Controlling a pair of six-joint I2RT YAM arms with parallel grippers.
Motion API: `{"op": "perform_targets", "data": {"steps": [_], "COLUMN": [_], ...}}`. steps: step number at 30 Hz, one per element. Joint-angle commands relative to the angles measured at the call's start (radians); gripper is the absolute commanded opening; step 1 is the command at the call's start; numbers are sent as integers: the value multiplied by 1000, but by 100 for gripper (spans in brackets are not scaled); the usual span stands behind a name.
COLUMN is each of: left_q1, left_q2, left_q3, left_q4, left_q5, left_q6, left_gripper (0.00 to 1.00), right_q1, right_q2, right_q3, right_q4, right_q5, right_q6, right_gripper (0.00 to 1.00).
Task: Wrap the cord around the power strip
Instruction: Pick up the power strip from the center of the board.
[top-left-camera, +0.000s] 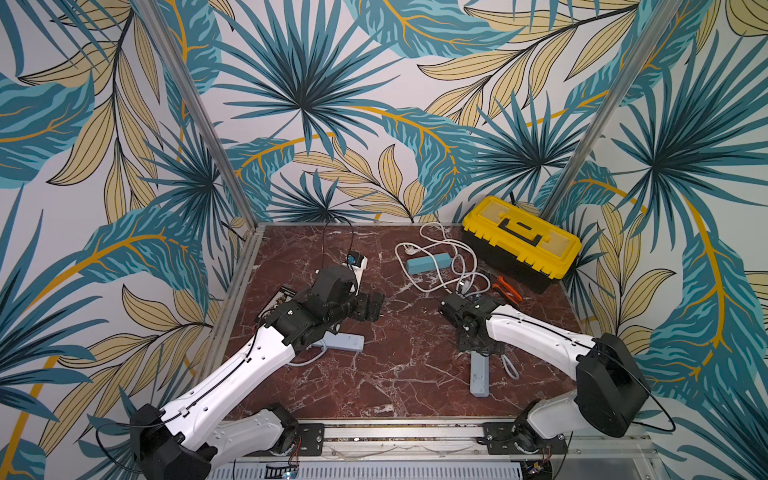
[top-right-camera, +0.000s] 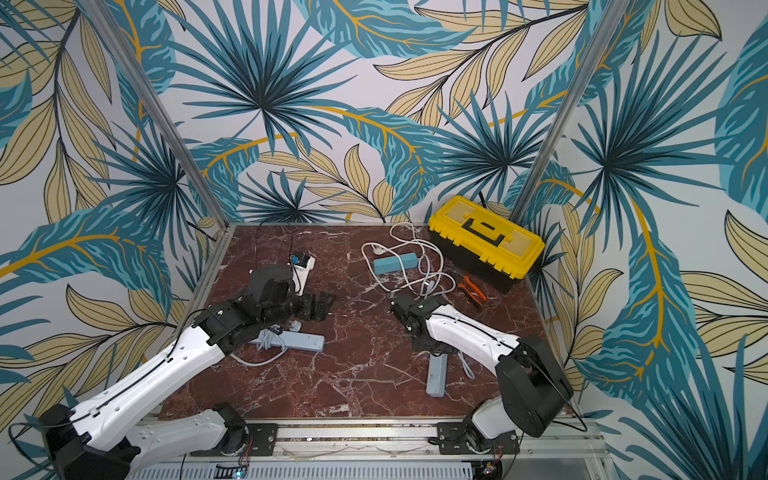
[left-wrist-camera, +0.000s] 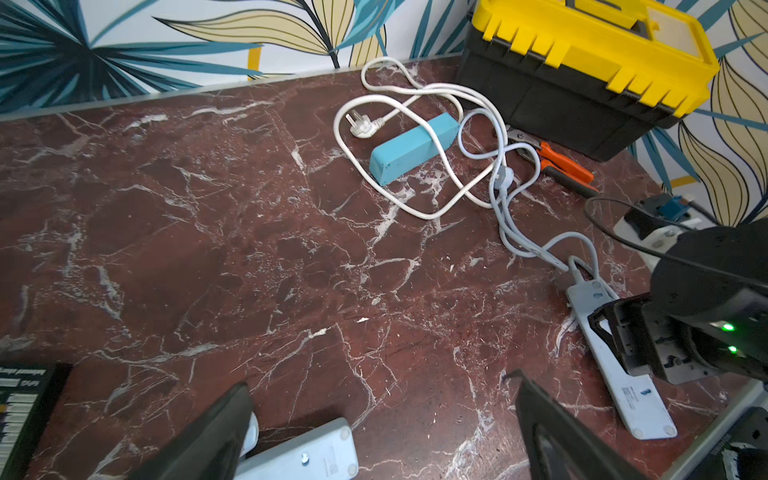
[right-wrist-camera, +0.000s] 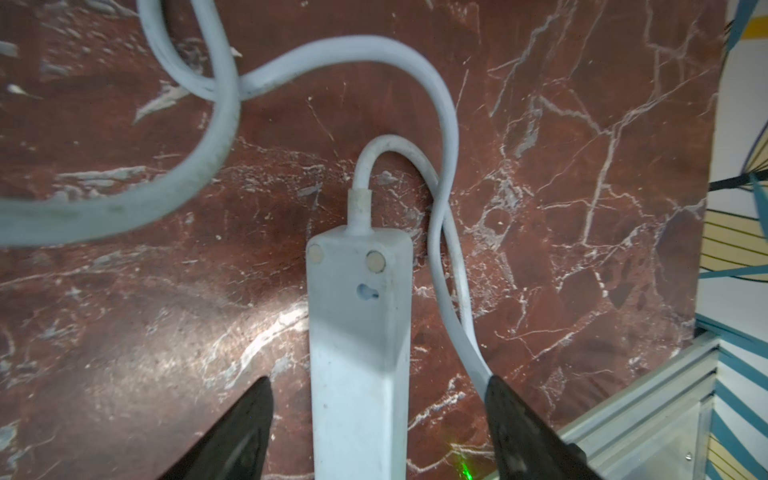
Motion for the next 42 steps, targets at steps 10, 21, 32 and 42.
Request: {"op": "perform_targets", "data": {"steps": [10, 21, 32, 42], "left_q1": [27, 29, -48, -75], "left_q2": [33, 41, 108, 94], "left_q3": [35, 81, 120, 19], "left_q4": [18, -44, -40, 249], "left_q5": [277, 251, 430, 617], "left_q6": [-16, -99, -267, -467], "left_gripper": [86, 68, 79, 88], "right_q1": [-84, -160, -94, 23], "right_q2": [56, -142, -400, -307], "right_q3": [-126, -173, 33, 102], "right_q4": [248, 323, 464, 938], "right_q5": [-125, -347, -478, -332], "right_q6": [-33, 19, 162, 246], "right_gripper": [68, 30, 22, 20]}}
